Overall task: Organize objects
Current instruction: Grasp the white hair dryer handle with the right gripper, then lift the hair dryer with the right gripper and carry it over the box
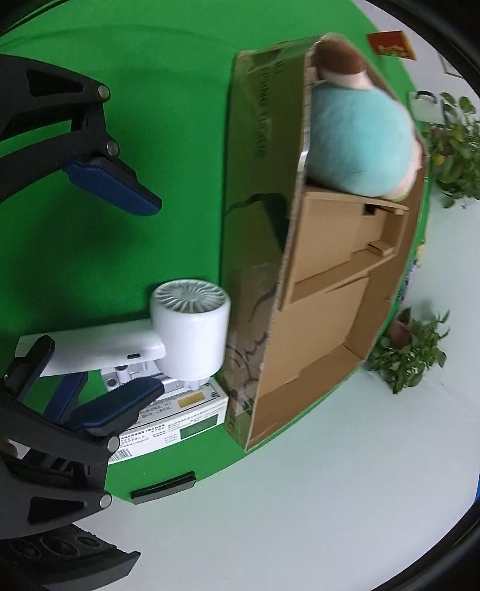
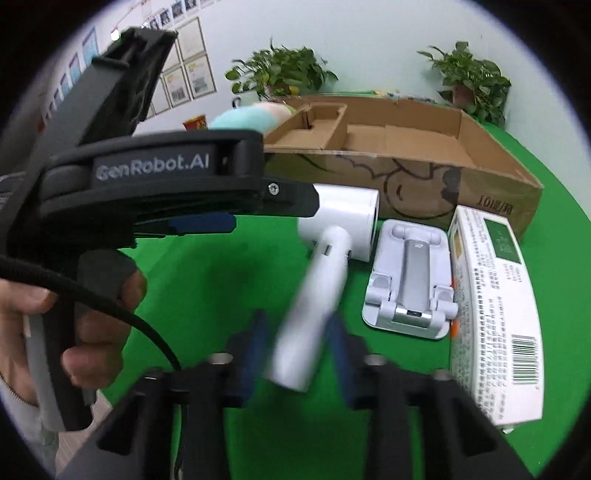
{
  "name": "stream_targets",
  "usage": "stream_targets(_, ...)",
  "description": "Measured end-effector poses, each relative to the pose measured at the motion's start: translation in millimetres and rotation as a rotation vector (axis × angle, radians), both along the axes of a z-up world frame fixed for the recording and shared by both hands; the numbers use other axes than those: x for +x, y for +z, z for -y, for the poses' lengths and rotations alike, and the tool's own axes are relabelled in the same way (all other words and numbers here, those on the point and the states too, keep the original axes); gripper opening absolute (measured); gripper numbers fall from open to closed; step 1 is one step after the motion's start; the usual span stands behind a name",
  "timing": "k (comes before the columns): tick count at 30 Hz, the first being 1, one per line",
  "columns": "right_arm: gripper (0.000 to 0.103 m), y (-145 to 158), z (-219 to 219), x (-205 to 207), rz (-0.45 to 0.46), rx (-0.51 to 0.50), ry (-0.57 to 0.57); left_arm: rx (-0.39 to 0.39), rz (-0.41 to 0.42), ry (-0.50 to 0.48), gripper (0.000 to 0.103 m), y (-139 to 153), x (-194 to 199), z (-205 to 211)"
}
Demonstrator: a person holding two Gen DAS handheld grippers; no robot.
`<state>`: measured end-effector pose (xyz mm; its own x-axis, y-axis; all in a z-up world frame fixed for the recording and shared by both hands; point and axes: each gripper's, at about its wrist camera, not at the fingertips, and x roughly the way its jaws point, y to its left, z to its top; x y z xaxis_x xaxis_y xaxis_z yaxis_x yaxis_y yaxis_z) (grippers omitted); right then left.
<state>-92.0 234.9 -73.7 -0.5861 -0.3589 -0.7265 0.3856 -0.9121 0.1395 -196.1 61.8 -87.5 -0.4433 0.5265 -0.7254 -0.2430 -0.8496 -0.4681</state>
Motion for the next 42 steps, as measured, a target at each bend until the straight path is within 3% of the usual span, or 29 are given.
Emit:
stream_targets(4,0.027,2,-4,15,0.014,0.007,0.001,0.039,0.030,-0.060,0.083,-10,16,-5)
stream_targets(7,0.029,2,-4,35,0.044,-0.028,0.032,0.046,0.069,-0.128,0.072,-19,34,-16)
stream_targets(10,0.049,1,-3,45,0.058,-0.056,0.059,0.072,0.077,-0.151,0.071,-23,39,-20)
stream_targets(12,0.049,1,-2,42,0.059,-0.052,0.057,0.101,0.096,-0.135,0.070,-24,33,-18)
stream_targets(15,0.049,0,1,34,0.062,-0.038,0.039,0.126,0.133,-0.126,0.060,-26,26,-17)
stream_targets(16,0.048,1,2,31,0.062,-0.032,0.032,0.132,0.143,-0.123,0.057,-27,25,-17)
stream_targets(18,0.034,-1,1,24,0.073,-0.033,0.019,0.142,0.160,-0.123,0.049,-28,22,-17)
stream_targets(22,0.033,-3,7,23,0.055,-0.004,0.013,0.151,0.194,-0.134,0.030,-33,22,-22)
stream_targets(32,0.031,-1,1,39,0.041,-0.016,-0.015,0.154,0.166,-0.126,0.029,-27,40,-23)
stream_targets(42,0.028,31,0,38,-0.068,-0.049,-0.033,0.130,0.022,-0.111,0.028,28,45,-20)
